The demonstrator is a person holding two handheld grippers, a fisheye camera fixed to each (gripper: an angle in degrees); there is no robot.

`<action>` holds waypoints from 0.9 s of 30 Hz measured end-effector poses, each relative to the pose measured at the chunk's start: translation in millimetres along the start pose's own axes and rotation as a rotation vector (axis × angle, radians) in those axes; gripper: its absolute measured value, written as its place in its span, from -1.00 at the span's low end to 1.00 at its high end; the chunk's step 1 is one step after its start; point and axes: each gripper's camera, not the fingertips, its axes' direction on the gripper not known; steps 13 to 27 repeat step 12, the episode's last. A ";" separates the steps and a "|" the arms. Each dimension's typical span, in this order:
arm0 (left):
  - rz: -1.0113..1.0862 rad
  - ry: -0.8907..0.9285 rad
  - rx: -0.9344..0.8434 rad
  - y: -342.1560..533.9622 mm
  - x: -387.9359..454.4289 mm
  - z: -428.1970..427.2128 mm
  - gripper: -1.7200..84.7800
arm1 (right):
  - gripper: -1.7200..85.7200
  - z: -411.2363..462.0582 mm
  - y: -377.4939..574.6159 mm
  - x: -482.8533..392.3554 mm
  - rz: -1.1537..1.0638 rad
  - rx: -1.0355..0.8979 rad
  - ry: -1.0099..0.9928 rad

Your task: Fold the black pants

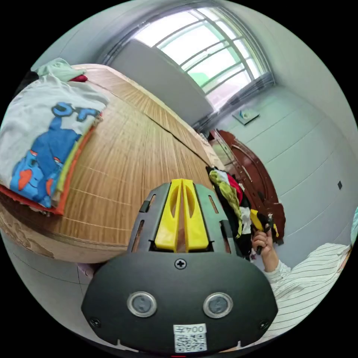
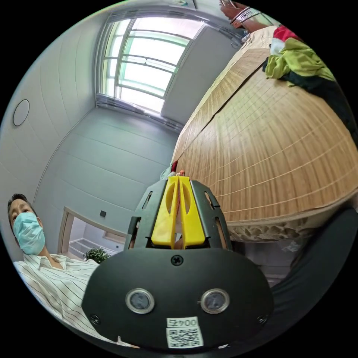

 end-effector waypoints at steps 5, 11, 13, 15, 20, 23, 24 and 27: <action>0.119 -0.155 -0.206 59.4 54.8 140.2 -0.95 | -0.98 -105.0 28.5 27.8 0.031 0.169 0.105; 0.206 -0.379 -0.275 109.7 57.4 224.3 -0.95 | -0.98 -198.1 67.7 74.2 0.123 0.342 0.146; 0.217 -0.404 -0.272 120.1 53.3 233.2 -0.95 | -0.98 -204.8 71.4 78.6 0.132 0.355 0.150; 0.217 -0.404 -0.272 120.1 53.3 233.2 -0.95 | -0.98 -204.8 71.4 78.6 0.132 0.355 0.150; 0.217 -0.404 -0.272 120.1 53.3 233.2 -0.95 | -0.98 -204.8 71.4 78.6 0.132 0.355 0.150; 0.217 -0.404 -0.272 120.1 53.3 233.2 -0.95 | -0.98 -204.8 71.4 78.6 0.132 0.355 0.150; 0.217 -0.404 -0.272 120.1 53.3 233.2 -0.95 | -0.98 -204.8 71.4 78.6 0.132 0.355 0.150; 0.217 -0.404 -0.272 120.1 53.3 233.2 -0.95 | -0.98 -204.8 71.4 78.6 0.132 0.355 0.150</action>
